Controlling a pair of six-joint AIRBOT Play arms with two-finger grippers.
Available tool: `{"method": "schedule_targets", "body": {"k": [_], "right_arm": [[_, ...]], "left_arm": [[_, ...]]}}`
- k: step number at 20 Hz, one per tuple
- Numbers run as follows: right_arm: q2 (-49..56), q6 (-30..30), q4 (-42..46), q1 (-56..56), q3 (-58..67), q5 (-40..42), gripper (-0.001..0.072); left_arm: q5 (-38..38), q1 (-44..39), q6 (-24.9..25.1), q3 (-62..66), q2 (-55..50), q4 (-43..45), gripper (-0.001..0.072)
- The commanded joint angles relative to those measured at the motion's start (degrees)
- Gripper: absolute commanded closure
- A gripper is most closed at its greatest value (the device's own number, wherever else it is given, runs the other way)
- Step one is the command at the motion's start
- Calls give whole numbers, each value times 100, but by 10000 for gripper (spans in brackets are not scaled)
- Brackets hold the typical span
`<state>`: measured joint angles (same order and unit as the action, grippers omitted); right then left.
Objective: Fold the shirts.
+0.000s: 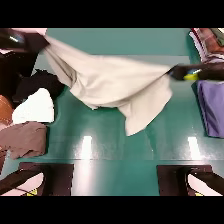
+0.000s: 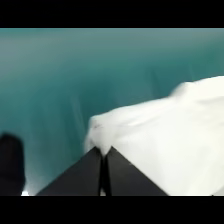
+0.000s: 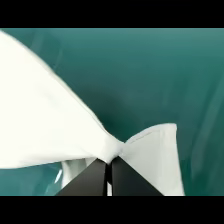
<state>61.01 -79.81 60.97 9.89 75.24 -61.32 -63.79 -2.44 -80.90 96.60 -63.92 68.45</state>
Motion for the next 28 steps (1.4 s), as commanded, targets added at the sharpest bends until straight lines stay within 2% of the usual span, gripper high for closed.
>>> {"method": "schedule_targets", "body": {"k": [1, 5, 8, 12, 15, 18, 22, 25, 28], "right_arm": [[-1043, 0, 402, -597, 1062, -481, 694], [-1840, 0, 686, -1126, 2028, -798, 695], [-2011, 2, 673, -1729, 2811, -981, 695], [-1578, 39, 634, -2367, 3904, -1606, 695], [-916, 13, 605, -2081, 4295, -1978, 695], [-177, -260, 785, -1432, 3753, -2194, 695], [1128, -267, 1469, -660, 2754, -2258, 695], [2218, -262, 1561, -369, 2221, -1897, 695], [3119, -264, 1495, -306, 2262, -1460, 694]], "left_arm": [[-33, 4, -9, 874, 1008, 55, 684], [-11, 4, -13, 1545, 1838, 55, 684], [-15, 4, -184, 2225, 1989, 52, 685], [221, 4, -160, 2400, 1987, 103, 685], [181, 4, -164, 1705, 1762, 457, 684], [-181, 4, -164, 1126, 960, 634, 684], [-525, 4, -173, 485, -721, 527, 683], [-385, 4, -157, 256, -2085, 442, 682], [85, 4, -114, 258, -3097, 461, 682]]}}
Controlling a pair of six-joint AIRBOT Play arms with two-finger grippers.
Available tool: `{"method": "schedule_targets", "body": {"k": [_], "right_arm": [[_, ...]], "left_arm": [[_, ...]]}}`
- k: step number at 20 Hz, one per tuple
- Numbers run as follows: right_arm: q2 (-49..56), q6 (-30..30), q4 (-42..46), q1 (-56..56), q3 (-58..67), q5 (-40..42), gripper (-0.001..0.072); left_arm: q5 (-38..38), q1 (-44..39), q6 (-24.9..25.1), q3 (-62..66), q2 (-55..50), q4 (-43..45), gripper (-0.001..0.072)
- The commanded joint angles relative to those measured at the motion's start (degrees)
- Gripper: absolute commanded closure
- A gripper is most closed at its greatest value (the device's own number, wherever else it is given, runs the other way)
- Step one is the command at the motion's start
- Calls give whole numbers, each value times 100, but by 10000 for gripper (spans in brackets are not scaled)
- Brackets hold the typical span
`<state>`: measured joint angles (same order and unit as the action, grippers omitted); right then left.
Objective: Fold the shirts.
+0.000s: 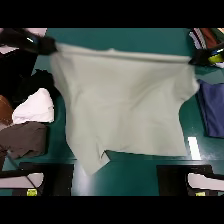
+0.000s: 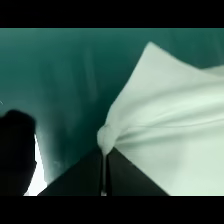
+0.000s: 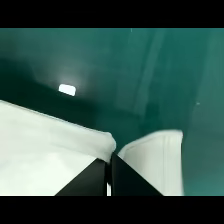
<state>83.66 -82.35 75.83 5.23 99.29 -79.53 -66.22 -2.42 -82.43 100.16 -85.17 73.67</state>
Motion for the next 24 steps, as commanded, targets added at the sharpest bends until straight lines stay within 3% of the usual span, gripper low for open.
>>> {"method": "schedule_targets", "body": {"k": [1, 3, 4, 5, 6, 7, 9, 11, 18, 24], "right_arm": [[1082, -9, -92, 157, -9, 417, 694], [1480, -13, -138, 142, 409, 313, 692], [1624, -13, -142, 140, 634, 157, 570], [1729, -13, -160, 136, 852, -17, 313], [1764, -9, -286, 111, 1008, -162, 297], [1742, 0, -492, 52, 1108, -328, 298], [1484, 179, -1008, -114, 953, -522, 301], [957, 365, -1473, -363, 289, -529, 301], [-1222, 815, -2177, -1178, -2907, -293, 302], [-2127, 909, -2227, -1370, -3856, 94, 302]], "left_arm": [[479, 2, 39, -98, -1150, -61, 682], [623, 2, 37, -98, -1296, -57, 678], [612, 22, 37, -85, -1296, -55, 438], [514, 72, 11, -37, -1285, -55, 153], [254, 157, -57, 83, -1283, -61, 149], [-96, 262, -98, 225, -1279, -68, 215], [-977, 535, -111, 391, -1172, -184, 209], [-1344, 761, -109, 28, -811, -350, 209], [-719, 828, 33, -4371, 1744, -367, 208], [39, 822, 35, -6697, 2540, -1270, 208]]}}
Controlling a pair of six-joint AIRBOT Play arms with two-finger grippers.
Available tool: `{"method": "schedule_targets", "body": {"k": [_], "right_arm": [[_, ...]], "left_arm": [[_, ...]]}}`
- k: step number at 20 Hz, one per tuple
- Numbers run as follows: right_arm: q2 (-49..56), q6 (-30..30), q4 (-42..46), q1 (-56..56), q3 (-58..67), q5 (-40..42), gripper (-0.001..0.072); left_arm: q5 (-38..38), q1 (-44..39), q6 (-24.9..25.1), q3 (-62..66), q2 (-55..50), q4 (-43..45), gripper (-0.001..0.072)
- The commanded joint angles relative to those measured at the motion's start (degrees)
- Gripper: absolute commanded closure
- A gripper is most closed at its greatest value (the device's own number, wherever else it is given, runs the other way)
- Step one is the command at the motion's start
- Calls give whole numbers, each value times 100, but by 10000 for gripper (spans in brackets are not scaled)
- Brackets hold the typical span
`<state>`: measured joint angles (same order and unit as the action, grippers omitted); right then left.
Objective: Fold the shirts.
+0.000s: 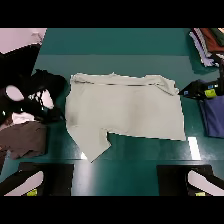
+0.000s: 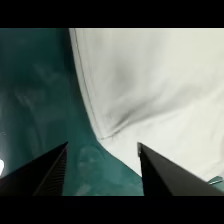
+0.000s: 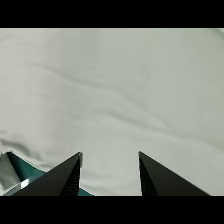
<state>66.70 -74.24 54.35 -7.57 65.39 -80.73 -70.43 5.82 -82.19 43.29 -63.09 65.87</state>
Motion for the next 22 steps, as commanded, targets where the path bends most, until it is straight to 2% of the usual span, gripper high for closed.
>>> {"method": "schedule_targets", "body": {"k": [1, 4, 8, 9, 10, 11, 14, 17, 18, 19, 22], "right_arm": [[-503, 118, -76, -90, -490, 208, 301], [-664, 120, -79, -90, -487, 264, 302], [-745, 120, -59, -98, -487, 232, 302], [-745, 120, -17, -98, -487, 190, 301], [-745, 120, 28, -98, -487, 111, 301], [-745, 118, 166, -125, -487, 22, 301], [-791, 59, 625, -553, -688, -330, 301], [-992, 59, 1349, -1421, -1600, -350, 301], [-1036, 59, 1676, -1709, -1956, -350, 279], [-1036, 59, 1952, -2022, -2326, -330, 166], [-802, 59, 1888, -2625, -3128, -105, 160]], "left_arm": [[634, -2, 15, -1178, 332, -658, 208], [1036, -2, 103, -1414, 332, -1001, 209], [1209, -2, 168, -1453, 332, -1270, 211], [1287, -2, 162, -1451, 332, -1276, 307], [1292, -2, 168, -1440, 332, -1285, 583], [1270, -2, 173, -1397, 334, -1285, 682], [957, -2, 188, -1010, 339, -1075, 685], [682, -2, 319, -592, 339, -1008, 684], [673, -2, 319, -496, 339, -1010, 684], [671, -2, 321, -417, 339, -1010, 685], [704, -2, 323, -365, 339, -1012, 685]]}}
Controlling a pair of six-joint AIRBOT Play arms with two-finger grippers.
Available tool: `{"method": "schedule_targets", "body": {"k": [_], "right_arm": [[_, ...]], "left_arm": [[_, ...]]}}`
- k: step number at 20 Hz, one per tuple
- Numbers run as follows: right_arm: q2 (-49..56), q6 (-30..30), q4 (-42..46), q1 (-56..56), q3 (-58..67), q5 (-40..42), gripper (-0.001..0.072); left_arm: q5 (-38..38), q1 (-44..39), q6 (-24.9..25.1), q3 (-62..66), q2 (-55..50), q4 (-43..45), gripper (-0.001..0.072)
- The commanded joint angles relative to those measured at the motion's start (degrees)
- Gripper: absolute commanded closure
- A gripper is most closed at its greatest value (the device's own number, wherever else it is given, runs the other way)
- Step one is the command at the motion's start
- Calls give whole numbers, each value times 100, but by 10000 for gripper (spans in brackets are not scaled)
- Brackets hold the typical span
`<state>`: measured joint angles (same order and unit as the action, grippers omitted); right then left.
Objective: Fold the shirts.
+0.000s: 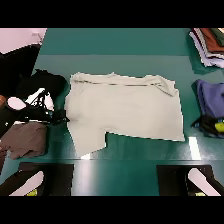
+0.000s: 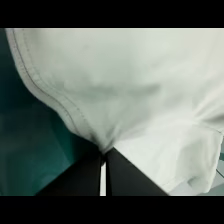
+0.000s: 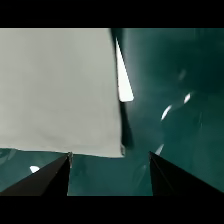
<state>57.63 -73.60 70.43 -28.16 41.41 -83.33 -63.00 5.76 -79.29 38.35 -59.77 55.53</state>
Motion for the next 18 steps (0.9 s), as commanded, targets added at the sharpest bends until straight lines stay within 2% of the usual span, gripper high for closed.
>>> {"method": "schedule_targets", "body": {"k": [1, 2, 6, 9, 10, 11, 12, 13, 15, 18], "right_arm": [[199, -4, 85, -575, -885, 339, 165], [332, 0, -131, -535, -992, 474, 216], [977, -2, -514, 164, -1032, 699, 224], [1093, -2, -769, 695, -1032, 997, 302], [1023, -2, -789, 841, -1032, 1049, 474], [896, -2, -789, 970, -1032, 1082, 579], [717, 0, -789, 1069, -1032, 1088, 652], [496, 0, -791, 1132, -1023, 1095, 693], [33, 0, -791, 1215, -702, 975, 694], [-623, -4, -800, 1274, 555, 798, 694]], "left_arm": [[-48, 4, 39, 129, 7, 17, 684], [-50, 4, 44, 129, 7, 22, 684], [-50, 4, 83, 129, 7, 24, 684], [-52, 4, 90, 131, 7, 26, 685], [-72, 4, 92, 138, 7, 46, 685], [-120, 4, 87, 179, 9, 103, 685], [-166, 4, 85, 247, 68, 129, 686], [-170, 4, 63, 315, 232, 151, 686], [-262, 4, -33, 647, 680, 195, 686], [-708, 4, -190, 1779, 1268, 321, 685]]}}
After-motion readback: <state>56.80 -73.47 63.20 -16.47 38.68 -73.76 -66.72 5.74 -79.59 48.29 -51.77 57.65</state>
